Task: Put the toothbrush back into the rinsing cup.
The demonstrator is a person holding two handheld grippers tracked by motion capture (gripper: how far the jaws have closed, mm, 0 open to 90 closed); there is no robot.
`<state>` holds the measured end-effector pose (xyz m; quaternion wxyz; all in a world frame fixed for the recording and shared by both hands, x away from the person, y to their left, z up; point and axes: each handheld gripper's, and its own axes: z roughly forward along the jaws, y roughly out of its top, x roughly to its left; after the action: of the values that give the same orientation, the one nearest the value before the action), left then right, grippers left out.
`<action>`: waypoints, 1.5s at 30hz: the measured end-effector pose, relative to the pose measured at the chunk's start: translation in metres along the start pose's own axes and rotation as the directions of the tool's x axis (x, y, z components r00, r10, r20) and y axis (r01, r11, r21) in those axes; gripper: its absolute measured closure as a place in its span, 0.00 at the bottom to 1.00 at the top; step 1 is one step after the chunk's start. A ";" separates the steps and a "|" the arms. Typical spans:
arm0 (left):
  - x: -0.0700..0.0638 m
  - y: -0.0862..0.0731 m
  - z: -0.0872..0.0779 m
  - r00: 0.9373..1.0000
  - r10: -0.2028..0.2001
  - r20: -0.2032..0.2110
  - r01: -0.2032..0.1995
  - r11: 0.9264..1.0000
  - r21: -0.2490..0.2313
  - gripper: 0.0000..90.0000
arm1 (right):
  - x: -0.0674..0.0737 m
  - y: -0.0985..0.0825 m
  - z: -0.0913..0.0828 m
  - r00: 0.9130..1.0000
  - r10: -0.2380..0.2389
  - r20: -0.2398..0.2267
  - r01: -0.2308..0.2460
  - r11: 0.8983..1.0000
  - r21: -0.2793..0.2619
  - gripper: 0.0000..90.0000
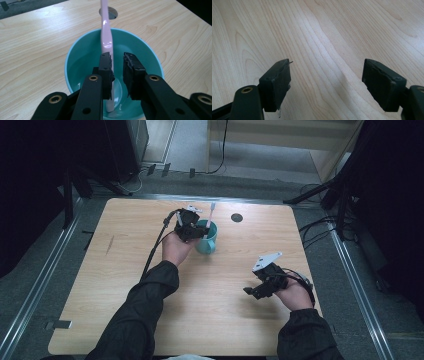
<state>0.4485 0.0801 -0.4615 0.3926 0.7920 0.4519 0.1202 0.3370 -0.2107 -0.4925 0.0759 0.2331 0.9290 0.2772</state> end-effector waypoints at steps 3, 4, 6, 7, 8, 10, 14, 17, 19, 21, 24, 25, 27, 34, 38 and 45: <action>0.000 0.002 -0.005 1.000 -0.005 0.005 0.005 1.000 -0.009 0.84 | 0.000 0.000 0.000 1.000 0.000 0.001 0.000 1.000 -0.001 0.26; -0.001 0.004 -0.008 1.000 -0.004 0.002 0.004 1.000 -0.009 0.83 | 0.000 0.000 0.000 1.000 0.000 0.001 0.000 1.000 -0.001 0.26; 0.000 0.007 -0.013 1.000 0.002 0.007 -0.002 1.000 -0.007 0.82 | 0.000 0.000 0.000 1.000 0.000 0.001 0.000 1.000 -0.001 0.26; 0.000 0.008 -0.015 1.000 0.010 0.003 -0.010 1.000 -0.003 0.82 | 0.000 0.000 0.000 1.000 -0.001 0.001 0.001 1.000 -0.001 0.26; 0.000 0.010 -0.017 1.000 0.020 0.000 -0.020 1.000 0.005 0.81 | 0.000 0.000 0.000 1.000 0.000 -0.001 0.000 1.000 0.001 0.26; 0.000 0.012 -0.023 1.000 0.025 0.003 -0.025 1.000 0.013 0.80 | 0.000 0.000 0.000 1.000 0.004 -0.001 -0.004 1.000 0.006 0.26; 0.002 0.013 -0.036 0.999 0.026 0.025 -0.027 0.999 0.021 0.78 | -0.001 0.000 0.000 1.000 0.003 0.001 -0.003 1.000 0.005 0.26; 0.004 0.014 -0.046 0.999 0.036 0.030 -0.037 0.999 0.038 0.75 | 0.000 -0.001 0.000 1.000 0.006 0.002 -0.006 1.000 0.007 0.26; 0.005 0.014 -0.053 0.999 0.033 0.034 -0.035 0.999 0.036 0.73 | 0.000 -0.001 0.000 1.000 0.001 0.004 -0.001 1.000 0.007 0.26; 0.005 0.014 -0.058 0.999 0.033 0.041 -0.035 0.999 0.039 0.71 | 0.000 -0.001 0.000 1.000 0.003 0.004 -0.003 1.000 0.005 0.26; 0.005 0.014 -0.068 0.998 0.040 0.053 -0.043 0.998 0.048 0.68 | 0.000 -0.001 0.000 1.000 0.007 0.002 -0.007 1.000 0.009 0.26; 0.004 0.013 -0.072 0.997 0.043 0.068 -0.046 0.997 0.056 0.64 | 0.000 -0.001 0.000 1.000 0.006 0.001 -0.006 1.000 0.009 0.26; 0.004 0.012 -0.073 0.996 0.042 0.076 -0.046 0.997 0.064 0.61 | 0.000 -0.001 0.000 1.000 0.006 0.001 -0.006 1.000 0.011 0.26; 0.001 0.003 -0.084 0.994 0.073 0.085 -0.081 0.992 0.098 0.52 | 0.001 0.000 0.001 1.000 0.005 -0.002 -0.005 1.000 0.015 0.26; 0.003 -0.004 -0.092 0.994 0.061 0.088 -0.070 0.992 0.102 0.50 | 0.001 -0.001 0.002 1.000 0.008 -0.001 -0.008 1.000 0.018 0.26; 0.008 -0.023 -0.104 0.994 0.049 0.096 -0.061 0.990 0.129 0.48 | 0.000 -0.001 0.002 1.000 0.010 -0.003 -0.010 1.000 0.019 0.26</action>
<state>0.3814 0.1465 -0.4106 0.3564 0.8331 0.4181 0.0639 0.3370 -0.2105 -0.4952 0.0709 0.2381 0.9306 0.2690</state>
